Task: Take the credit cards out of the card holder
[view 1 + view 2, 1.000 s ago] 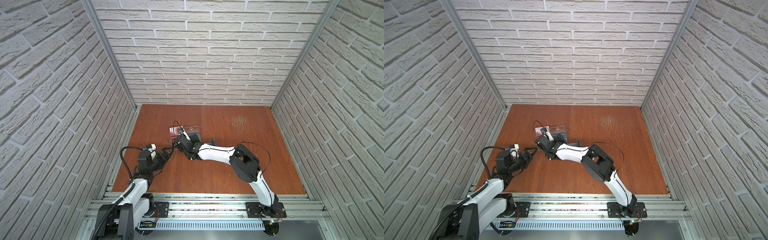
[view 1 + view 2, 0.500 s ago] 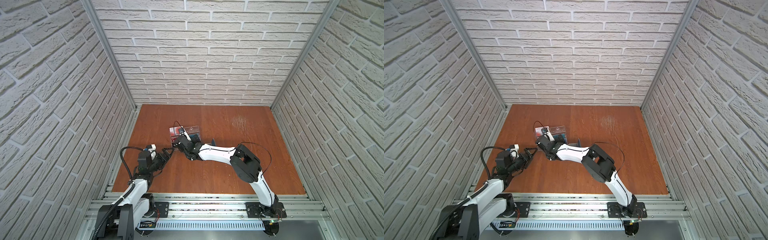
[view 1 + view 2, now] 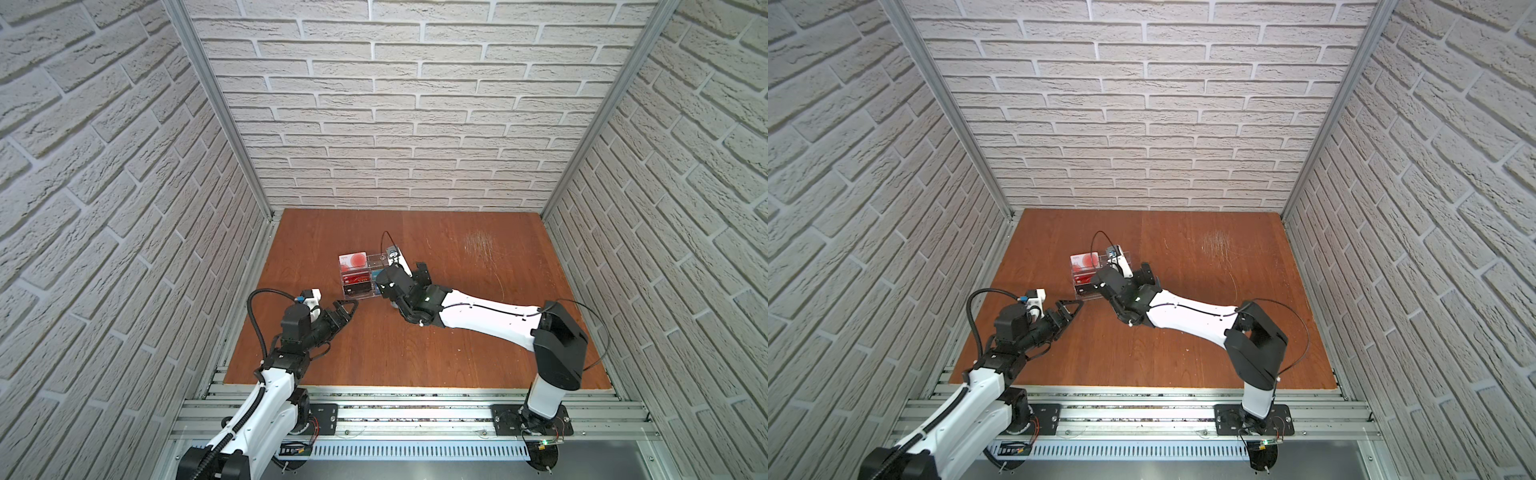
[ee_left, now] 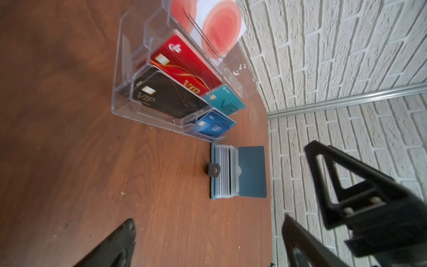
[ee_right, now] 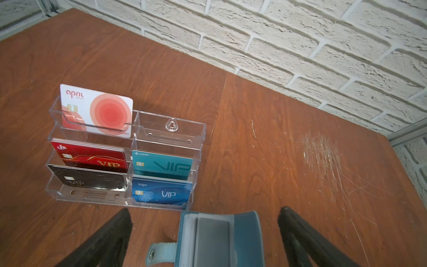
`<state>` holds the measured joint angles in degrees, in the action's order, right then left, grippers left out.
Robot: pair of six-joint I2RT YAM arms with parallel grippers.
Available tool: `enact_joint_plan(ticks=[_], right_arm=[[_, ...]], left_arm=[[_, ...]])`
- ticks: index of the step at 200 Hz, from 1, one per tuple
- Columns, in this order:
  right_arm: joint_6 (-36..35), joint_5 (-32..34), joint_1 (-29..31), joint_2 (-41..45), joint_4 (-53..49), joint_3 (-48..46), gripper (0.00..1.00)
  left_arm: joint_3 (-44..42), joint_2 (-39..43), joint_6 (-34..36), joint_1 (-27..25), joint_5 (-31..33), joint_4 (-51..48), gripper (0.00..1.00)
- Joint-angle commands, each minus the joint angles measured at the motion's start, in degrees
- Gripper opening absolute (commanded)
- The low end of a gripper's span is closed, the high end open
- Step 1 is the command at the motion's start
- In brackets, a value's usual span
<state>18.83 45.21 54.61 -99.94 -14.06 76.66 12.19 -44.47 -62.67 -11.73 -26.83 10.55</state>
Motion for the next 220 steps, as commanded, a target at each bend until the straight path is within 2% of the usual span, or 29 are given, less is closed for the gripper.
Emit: enact_joint_plan(ticks=[1,15,41,57,91,113,132,154,176,220], right_arm=[[1.37,-0.42,-1.14,4.81,-7.14,-2.58,1.00],[1.72,-1.11,-2.40,8.59,-7.69,-6.28,1.00],[1.55,-10.34,-7.92,13.39,-7.59,-12.94,1.00],[1.22,-13.35,-10.31,13.13,-8.69,-14.44,1.00],[-0.29,-15.49,-11.17,10.63,-7.60,-15.67,1.00],[1.06,-21.03,-13.25,9.81,-6.01,-16.10,1.00],[2.29,-24.19,-14.91,9.99,-6.22,-15.82,1.00],[2.71,-27.85,-15.23,11.80,-8.14,-14.84,0.95],[2.36,-33.19,-15.15,13.33,-7.34,-15.06,0.94],[2.54,-38.32,-15.11,13.14,-4.36,-16.37,0.86]], left_arm=[[4.52,-2.11,0.89,-5.09,5.10,1.14,0.98],[7.15,-5.53,0.97,-7.91,6.04,2.31,0.98],[12.03,-13.88,-0.55,-11.09,5.95,6.54,0.98],[14.99,-19.67,-2.44,-12.75,5.90,10.05,0.98],[21.50,-31.71,-6.44,-15.90,5.49,17.43,0.98],[24.14,-37.75,-11.05,-17.29,4.84,23.84,0.98],[26.44,-40.60,-12.30,-18.77,4.89,26.01,0.98],[27.81,-42.62,-12.32,-20.47,6.42,26.20,0.98],[25.87,-44.81,-14.76,-21.38,8.01,30.88,0.98],[22.02,-48.37,-18.05,-22.16,9.01,38.00,0.98]])
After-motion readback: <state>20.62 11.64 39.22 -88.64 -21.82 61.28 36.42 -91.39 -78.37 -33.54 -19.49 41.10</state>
